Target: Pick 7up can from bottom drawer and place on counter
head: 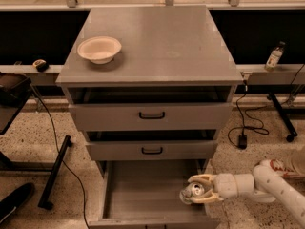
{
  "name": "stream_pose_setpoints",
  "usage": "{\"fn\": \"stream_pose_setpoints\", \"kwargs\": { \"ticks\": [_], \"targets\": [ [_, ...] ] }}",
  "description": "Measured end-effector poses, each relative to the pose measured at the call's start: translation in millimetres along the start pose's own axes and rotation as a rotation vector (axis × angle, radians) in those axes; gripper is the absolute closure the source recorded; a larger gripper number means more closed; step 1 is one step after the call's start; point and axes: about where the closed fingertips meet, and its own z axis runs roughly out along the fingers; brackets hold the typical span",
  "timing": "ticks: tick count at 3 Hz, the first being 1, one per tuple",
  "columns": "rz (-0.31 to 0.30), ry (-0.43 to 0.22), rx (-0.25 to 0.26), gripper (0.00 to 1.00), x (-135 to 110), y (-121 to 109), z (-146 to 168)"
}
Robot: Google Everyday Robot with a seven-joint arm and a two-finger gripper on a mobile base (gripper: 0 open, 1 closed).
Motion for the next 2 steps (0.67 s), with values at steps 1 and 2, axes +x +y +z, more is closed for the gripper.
{"fn": "stream_pose_setpoints", "kwargs": {
  "ticks": [1, 2],
  "targets": [
    [-0.082, -0.048, -0.047, 1.00, -73.1, -4.9, -29.4],
    [-0.093, -0.066, -0.081, 1.00, -85.0, 0.7, -31.0]
  ]
}}
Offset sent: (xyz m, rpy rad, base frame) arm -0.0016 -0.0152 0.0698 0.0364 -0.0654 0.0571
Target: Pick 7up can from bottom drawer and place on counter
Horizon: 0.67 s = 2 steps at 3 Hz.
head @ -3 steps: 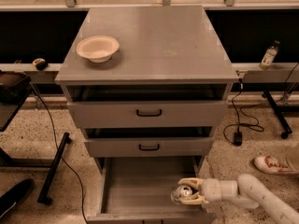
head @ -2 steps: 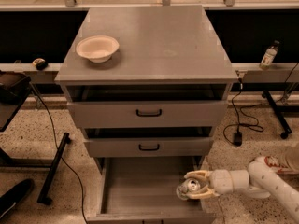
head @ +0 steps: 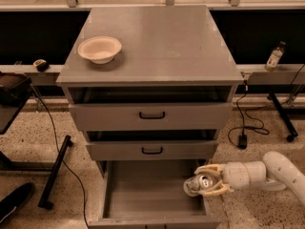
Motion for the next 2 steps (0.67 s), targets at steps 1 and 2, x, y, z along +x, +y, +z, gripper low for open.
{"fn": "stream_pose_setpoints", "kwargs": {
  "ticks": [1, 2],
  "targets": [
    [-0.001, 0.039, -0.050, 1.00, -19.9, -13.3, 18.0],
    [-0.024, 0.126, -0.099, 1.00, -79.7, -25.0, 58.3]
  ]
}}
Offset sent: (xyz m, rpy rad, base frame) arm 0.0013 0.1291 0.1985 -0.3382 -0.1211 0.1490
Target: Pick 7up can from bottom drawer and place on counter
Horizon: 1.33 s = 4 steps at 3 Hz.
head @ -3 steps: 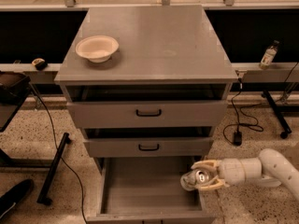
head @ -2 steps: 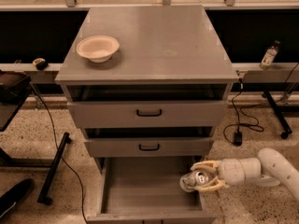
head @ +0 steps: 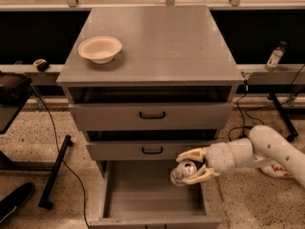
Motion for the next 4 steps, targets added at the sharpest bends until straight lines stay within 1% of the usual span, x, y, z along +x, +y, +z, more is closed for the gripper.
{"fn": "stream_pose_setpoints", "kwargs": {
  "ticks": [1, 2, 3, 4],
  "targets": [
    [-0.022, 0.072, -0.042, 1.00, -88.2, -18.5, 31.4],
    [-0.006, 0.132, -0.015, 1.00, -187.5, -49.2, 10.1],
    [-0.007, 0.132, -0.016, 1.00, -187.3, -49.1, 10.3],
    [-0.001, 0.196, -0.010, 1.00, -196.8, -77.3, 6.7]
  ]
}}
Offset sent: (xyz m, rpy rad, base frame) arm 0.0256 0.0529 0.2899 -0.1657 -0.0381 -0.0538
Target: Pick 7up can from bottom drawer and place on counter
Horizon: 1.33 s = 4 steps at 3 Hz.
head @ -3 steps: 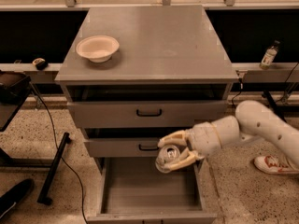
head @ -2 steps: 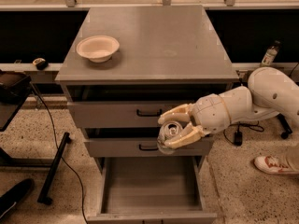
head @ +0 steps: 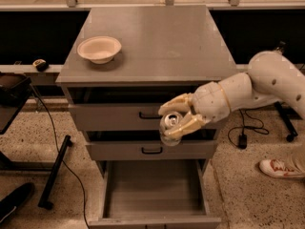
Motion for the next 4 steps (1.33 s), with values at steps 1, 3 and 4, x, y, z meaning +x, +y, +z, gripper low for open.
{"fn": "stream_pose_setpoints", "kwargs": {
  "ticks": [1, 3, 4],
  "targets": [
    [0.027, 0.209, -0.019, 1.00, -42.0, -56.6, -28.1],
    [0.140, 0.401, 0.037, 1.00, -95.8, -119.9, -54.0],
    [0.146, 0.476, 0.246, 1.00, -107.6, -113.9, -94.6]
  ]
}}
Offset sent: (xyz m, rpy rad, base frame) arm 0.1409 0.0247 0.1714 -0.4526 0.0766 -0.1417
